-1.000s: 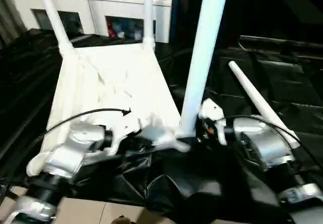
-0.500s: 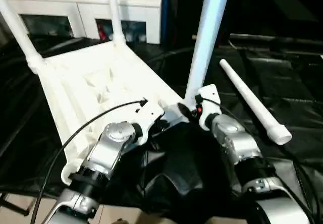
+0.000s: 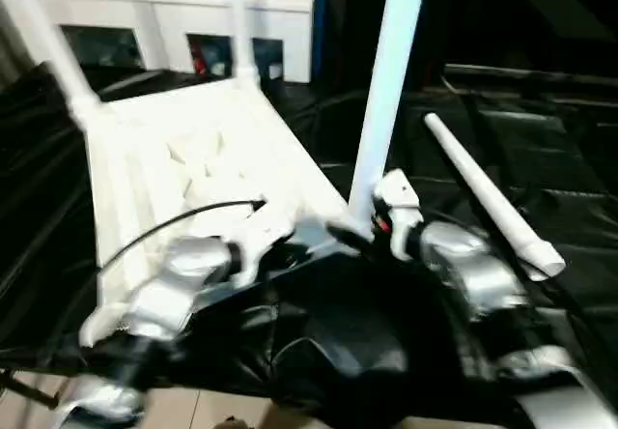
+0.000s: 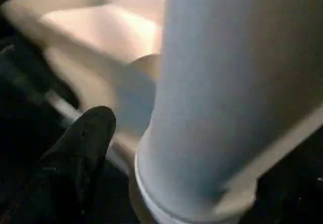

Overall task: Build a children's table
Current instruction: Rotate leg to tighten

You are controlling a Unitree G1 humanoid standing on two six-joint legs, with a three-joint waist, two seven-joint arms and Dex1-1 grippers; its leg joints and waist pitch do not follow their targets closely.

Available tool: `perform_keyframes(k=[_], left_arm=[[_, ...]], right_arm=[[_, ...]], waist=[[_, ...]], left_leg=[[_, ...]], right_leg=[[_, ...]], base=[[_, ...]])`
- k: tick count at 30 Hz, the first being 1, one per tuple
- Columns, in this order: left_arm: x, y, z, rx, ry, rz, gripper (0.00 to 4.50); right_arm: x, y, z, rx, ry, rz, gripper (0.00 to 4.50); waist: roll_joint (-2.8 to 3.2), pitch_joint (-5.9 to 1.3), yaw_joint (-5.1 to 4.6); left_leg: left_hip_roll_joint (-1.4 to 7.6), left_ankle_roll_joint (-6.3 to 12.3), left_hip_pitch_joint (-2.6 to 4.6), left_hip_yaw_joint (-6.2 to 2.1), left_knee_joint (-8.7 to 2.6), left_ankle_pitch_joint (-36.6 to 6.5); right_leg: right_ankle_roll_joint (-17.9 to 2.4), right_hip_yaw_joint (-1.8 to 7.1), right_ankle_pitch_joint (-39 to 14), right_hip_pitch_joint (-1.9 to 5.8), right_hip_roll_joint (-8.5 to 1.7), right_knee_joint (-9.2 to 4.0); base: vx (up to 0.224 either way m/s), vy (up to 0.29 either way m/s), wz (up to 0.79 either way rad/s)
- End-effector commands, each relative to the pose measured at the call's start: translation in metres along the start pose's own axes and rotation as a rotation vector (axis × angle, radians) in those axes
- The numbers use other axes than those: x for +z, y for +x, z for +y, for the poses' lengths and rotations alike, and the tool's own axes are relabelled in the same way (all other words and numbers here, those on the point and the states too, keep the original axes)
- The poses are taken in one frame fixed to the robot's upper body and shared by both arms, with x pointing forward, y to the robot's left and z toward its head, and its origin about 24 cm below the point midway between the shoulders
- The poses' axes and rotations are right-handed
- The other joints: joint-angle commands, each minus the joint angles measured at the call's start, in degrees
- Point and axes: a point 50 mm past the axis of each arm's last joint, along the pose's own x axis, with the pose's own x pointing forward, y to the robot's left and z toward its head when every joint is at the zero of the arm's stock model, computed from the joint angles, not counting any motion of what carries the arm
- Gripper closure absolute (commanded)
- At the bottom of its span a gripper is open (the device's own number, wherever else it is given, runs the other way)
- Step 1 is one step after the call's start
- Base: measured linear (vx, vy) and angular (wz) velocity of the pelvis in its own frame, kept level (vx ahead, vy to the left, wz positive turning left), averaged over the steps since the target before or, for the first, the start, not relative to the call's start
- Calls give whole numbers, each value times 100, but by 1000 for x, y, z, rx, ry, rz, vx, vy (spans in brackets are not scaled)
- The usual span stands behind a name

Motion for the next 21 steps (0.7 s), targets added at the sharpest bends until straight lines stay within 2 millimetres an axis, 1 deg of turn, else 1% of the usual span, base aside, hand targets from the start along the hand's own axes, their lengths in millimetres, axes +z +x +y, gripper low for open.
perform_keyframes(k=[1, 2, 3, 4, 5, 6, 7, 8, 9, 12, 14, 15, 16, 19, 21], left_arm=[[17, 7, -11, -114, 86, -68, 450], [17, 3, -11, -133, 86, -71, 450], [17, 2, -11, -140, 86, -73, 450], [17, 0, -11, -153, 85, -75, 450], [17, -2, -11, -174, 83, -78, 450], [17, -4, -12, -191, 84, -79, 450], [17, -4, -12, -192, 84, -78, 450], [16, -6, -12, -209, 86, -78, 450], [16, -7, -12, -217, 86, -77, 450], [15, -9, -12, -226, 83, -76, 450], [14, -9, -12, -231, 82, -74, 450], [14, -10, -12, -238, 81, -72, 450], [14, -10, -12, -238, 81, -72, 450], [13, -11, -11, -239, 80, -68, 450], [12, -11, -11, -236, 79, -65, 450]], right_arm=[[10, 0, 11, 138, -58, -23, 36], [8, -8, 12, 191, -68, -2, 36], [8, -10, 13, 206, -71, 5, 36], [7, -13, 13, 223, -75, 12, 36], [7, -16, 13, 238, -79, 18, 51], [7, -18, 11, 238, -78, 17, 51], [7, -18, 11, 238, -78, 17, 69], [8, -19, 10, 241, -77, 16, 72], [9, -20, 10, 245, -76, 14, 72], [8, -20, 11, 260, -72, 15, 106], [8, -20, 12, 268, -73, 20, 124], [7, -20, 14, 280, -72, 25, 136], [7, -20, 14, 280, -72, 25, 136], [5, -20, 16, 291, -72, 32, 161], [4, -19, 16, 294, -72, 34, 177]], waist=[[-21, -380, 10], [-20, -382, 53], [-28, -376, 69], [-20, -377, 88], [-19, -377, 115], [-21, -371, 114], [-11, -371, 119], [-23, -367, 120], [-15, -363, 120], [-24, -364, 120], [-18, -368, 124], [-31, -372, 128], [-31, -373, 129], [-30, -381, 140], [-38, -378, 142]], left_leg=[[240, 381, 59, -50, -392, -942], [243, 402, 60, -49, -387, -899], [243, 398, 64, -47, -386, -897], [240, 409, 68, -41, -382, -896], [251, 391, 80, -40, -386, -944], [250, 382, 70, -43, -390, -957], [246, 366, 68, -47, -392, -981], [238, 326, 70, -50, -396, -1054], [238, 314, 74, -51, -399, -1073], [240, 282, 74, -54, -401, -1086], [241, 270, 77, -55, -401, -1060], [242, 274, 74, -55, -397, -1035], [240, 282, 68, -55, -397, -1006], [243, 303, 60, -57, -394, -917], [235, 303, 55, -54, -392, -927]], right_leg=[[-1033, 362, -1115, 316, -444, -395], [-1047, 362, -1099, 321, -445, -394], [-1038, 360, -1118, 326, -439, -400], [-1051, 362, -1127, 315, -444, -396], [-1066, 364, -1173, 304, -443, -401], [-1070, 363, -1202, 306, -444, -403], [-1063, 359, -1249, 309, -448, -403], [-1013, 355, -1452, 308, -456, -431], [-998, 358, -1507, 302, -456, -442], [-957, 355, -1602, 300, -453, -448], [-956, 354, -1578, 298, -450, -444], [-962, 356, -1538, 303, -450, -435], [-961, 356, -1506, 307, -447, -432], [-977, 354, -1370, 311, -448, -409], [-979, 352, -1390, 314, -450, -413]], base=[[0, 0, 0], [0, 0, 0], [0, 0, 0], [0, 0, 0], [0, 0, 0], [0, 0, 0], [0, 0, 0], [0, 0, 0], [0, 0, 0], [0, 0, 0], [0, 0, 0], [0, 0, 0], [0, 0, 0], [0, 0, 0], [0, 0, 0]])
